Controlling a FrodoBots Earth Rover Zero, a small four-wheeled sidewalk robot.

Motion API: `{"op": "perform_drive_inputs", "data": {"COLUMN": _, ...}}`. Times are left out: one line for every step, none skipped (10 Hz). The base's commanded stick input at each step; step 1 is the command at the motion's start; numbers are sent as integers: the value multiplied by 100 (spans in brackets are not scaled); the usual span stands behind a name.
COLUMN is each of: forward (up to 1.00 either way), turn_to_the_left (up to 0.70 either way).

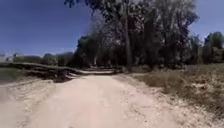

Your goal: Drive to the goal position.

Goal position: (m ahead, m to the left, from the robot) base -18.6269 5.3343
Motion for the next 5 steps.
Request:
{"op": "perform_drive_inputs", "data": {"forward": 85, "turn_to_the_left": 0}}
{"op": "perform_drive_inputs", "data": {"forward": 85, "turn_to_the_left": 0}}
{"op": "perform_drive_inputs", "data": {"forward": 85, "turn_to_the_left": 0}}
{"op": "perform_drive_inputs", "data": {"forward": 85, "turn_to_the_left": 0}}
{"op": "perform_drive_inputs", "data": {"forward": 85, "turn_to_the_left": 0}}
